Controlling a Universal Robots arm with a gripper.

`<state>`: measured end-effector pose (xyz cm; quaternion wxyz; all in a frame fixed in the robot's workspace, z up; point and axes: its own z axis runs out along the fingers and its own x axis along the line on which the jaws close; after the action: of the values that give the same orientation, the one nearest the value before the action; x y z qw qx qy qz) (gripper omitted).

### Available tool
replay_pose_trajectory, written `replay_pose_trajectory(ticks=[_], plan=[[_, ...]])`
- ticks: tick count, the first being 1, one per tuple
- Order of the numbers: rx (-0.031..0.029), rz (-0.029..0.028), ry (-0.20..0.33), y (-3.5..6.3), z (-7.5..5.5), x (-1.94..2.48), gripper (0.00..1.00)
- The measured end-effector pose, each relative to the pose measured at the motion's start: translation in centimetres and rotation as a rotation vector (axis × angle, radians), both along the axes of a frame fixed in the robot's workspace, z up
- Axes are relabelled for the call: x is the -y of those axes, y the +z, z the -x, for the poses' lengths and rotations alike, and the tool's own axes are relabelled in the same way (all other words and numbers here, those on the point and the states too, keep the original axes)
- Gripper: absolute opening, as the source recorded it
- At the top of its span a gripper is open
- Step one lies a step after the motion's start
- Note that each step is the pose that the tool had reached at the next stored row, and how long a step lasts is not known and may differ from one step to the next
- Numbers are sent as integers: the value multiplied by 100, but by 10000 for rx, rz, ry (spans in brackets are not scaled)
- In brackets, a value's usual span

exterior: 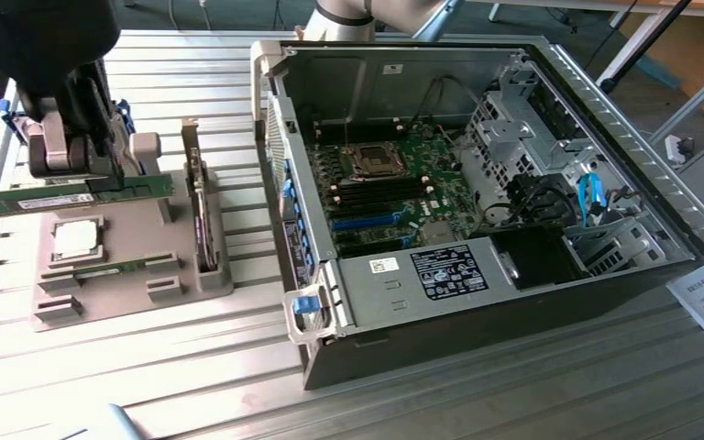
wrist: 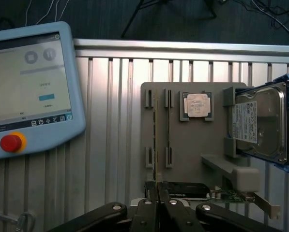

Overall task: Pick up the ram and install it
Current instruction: 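Pick up the ram and move it above insertion slot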

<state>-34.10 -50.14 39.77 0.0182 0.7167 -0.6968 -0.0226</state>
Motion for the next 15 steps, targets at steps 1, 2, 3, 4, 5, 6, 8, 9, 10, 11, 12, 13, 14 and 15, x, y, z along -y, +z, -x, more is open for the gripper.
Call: replay_pose_trajectory(ticks=[1, 2, 3, 4, 5, 6, 8, 9, 10, 11, 12, 13, 14, 15], plan=[[-9, 0, 0, 0, -28, 1, 12], [-20, 0, 1, 0, -67, 3, 12], [-27, 1, 1, 1, -89, 4, 12], [-33, 0, 0, 0, -116, 5, 12], [-39, 1, 0, 1, -145, 6, 12], [-43, 0, 0, 0, -164, 7, 12], [-56, 0, 0, 0, -224, 10, 12], [-62, 0, 1, 0, -254, 12, 12], [-67, -1, 1, 0, -276, 13, 12], [-73, 0, 0, 0, -299, 14, 12], [-77, 0, 0, 0, -316, 14, 12], [-86, 0, 1, 1, -357, 16, 12], [-94, 0, 0, 0, -404, 17, 12], [-102, 0, 1, 0, -449, 19, 12]])
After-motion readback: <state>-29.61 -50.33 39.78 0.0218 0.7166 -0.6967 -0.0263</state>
